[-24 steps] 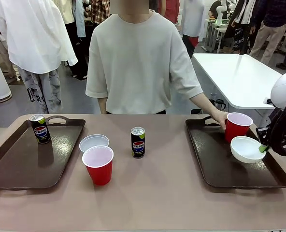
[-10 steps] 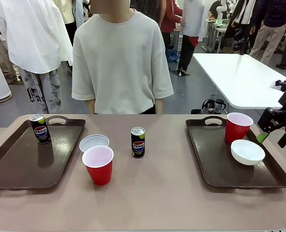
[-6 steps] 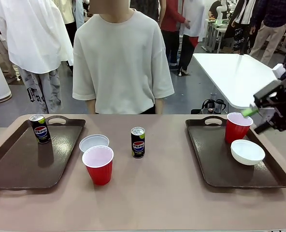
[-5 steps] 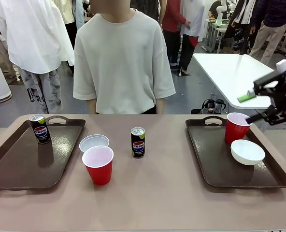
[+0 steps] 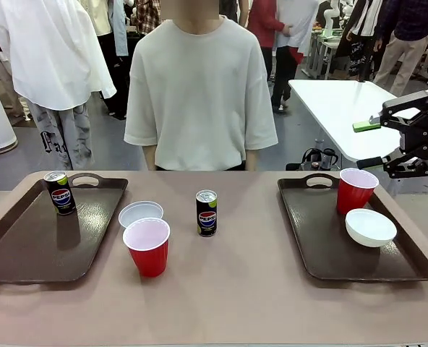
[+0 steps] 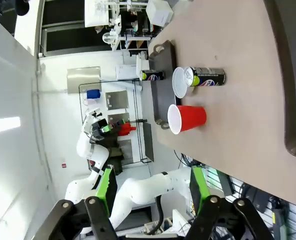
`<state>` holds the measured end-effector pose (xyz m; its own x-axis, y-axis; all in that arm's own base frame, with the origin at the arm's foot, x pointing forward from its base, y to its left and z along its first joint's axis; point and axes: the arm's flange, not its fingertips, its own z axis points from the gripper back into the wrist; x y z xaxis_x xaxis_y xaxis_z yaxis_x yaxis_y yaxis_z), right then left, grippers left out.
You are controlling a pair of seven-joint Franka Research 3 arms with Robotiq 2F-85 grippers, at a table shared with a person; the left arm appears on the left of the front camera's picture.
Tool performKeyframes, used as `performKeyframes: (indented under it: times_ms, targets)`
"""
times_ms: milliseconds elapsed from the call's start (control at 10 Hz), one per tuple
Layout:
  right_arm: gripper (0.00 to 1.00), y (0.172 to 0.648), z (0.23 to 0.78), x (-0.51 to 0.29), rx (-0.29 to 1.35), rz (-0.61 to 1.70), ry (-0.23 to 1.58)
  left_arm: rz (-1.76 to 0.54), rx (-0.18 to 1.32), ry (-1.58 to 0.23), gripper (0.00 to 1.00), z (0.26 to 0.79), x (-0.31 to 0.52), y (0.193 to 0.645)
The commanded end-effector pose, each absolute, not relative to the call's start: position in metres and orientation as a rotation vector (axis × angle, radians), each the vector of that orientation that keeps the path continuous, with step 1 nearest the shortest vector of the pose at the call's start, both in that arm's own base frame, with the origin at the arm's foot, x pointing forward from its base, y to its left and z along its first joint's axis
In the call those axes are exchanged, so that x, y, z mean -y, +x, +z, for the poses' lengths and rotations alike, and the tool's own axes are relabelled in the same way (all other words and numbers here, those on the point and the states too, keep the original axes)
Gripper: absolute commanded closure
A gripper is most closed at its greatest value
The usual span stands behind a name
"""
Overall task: Prepare tableware on both trays.
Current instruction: Pick up a Picnic Bowl from the table and place it on a Handle tray.
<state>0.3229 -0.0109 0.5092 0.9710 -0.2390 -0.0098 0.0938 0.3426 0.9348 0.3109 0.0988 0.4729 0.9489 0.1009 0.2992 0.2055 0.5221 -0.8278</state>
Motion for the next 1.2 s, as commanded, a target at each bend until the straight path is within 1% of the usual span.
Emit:
performKeyframes:
  times_ms: [0,500,600,800,1100]
  targets:
    - [0.24,0.326,0.511,0.016,0.117,-0.189,1.180,-0.073,0.345,-1.040,0.00,0.473,-0.099,0.310]
    - [0.24,0.326,0.511,0.016,0.117,-0.189,1.180,-0.064,0.330,-1.025,0.00,0.473,-0.099,0.311]
    - [0.24,0.326,0.511,0.016,0.117,-0.189,1.180,-0.131,0.305,-0.937,0.00,0.483,-0.070,0.321]
    - [0.24,0.326,0.511,0.016,0.117,-0.189,1.180,-0.194,0.253,-0.701,0.00,0.500,-0.004,0.338]
    - [0.24,0.326,0.511,0.016,0.117,-0.189,1.180,-0.218,0.209,-0.454,0.00,0.474,0.062,0.368]
